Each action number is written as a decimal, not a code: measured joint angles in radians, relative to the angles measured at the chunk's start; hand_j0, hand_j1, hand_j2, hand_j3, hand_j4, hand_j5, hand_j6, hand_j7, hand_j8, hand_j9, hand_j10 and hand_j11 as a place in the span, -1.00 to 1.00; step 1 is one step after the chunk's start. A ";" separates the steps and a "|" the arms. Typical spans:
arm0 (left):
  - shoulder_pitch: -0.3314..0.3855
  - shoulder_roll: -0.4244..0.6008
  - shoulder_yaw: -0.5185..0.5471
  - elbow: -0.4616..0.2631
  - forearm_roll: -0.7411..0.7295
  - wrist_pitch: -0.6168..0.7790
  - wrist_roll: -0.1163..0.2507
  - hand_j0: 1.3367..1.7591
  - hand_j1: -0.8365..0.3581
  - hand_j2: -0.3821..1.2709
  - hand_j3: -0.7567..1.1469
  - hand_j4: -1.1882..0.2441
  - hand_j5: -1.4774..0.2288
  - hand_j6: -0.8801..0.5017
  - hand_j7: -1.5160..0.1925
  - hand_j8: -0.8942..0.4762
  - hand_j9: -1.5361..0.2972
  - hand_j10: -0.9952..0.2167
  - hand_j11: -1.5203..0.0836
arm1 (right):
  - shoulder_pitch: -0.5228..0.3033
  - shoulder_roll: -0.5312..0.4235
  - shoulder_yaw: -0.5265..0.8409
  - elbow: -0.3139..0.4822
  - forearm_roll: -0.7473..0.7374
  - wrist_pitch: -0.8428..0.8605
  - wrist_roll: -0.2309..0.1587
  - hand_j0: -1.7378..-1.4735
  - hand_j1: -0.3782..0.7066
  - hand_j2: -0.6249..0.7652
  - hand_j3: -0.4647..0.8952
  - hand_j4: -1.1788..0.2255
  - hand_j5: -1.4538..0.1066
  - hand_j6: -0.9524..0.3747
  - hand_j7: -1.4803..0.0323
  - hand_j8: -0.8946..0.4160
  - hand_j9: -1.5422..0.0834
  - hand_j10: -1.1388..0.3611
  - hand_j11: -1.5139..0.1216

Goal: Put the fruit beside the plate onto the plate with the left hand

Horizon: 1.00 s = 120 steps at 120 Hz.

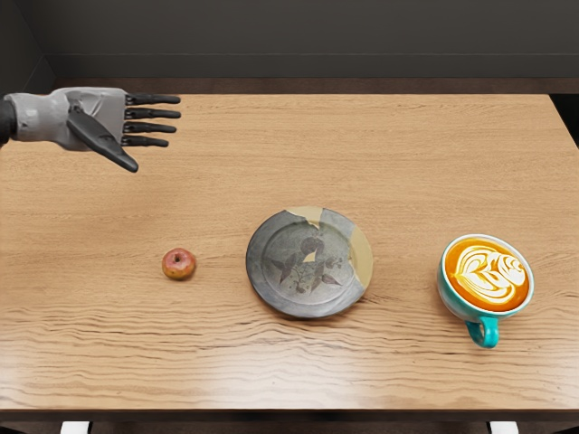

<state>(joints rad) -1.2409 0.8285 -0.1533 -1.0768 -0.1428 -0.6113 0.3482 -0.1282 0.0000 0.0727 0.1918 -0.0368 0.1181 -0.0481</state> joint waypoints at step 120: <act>-0.645 0.077 0.496 -0.673 0.349 0.379 0.088 0.52 0.98 -0.54 -0.20 0.65 0.73 0.27 0.77 0.30 0.68 0.64 0.90 | 0.001 0.000 0.001 0.000 0.000 0.000 0.000 -0.40 -0.91 -0.11 -0.32 0.66 0.84 0.41 0.93 0.34 0.87 0.50 0.83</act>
<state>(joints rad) -1.8855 0.9052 0.3422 -1.7501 0.2059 -0.2322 0.4359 -0.1275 0.0000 0.0736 0.1922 -0.0368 0.1182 -0.0477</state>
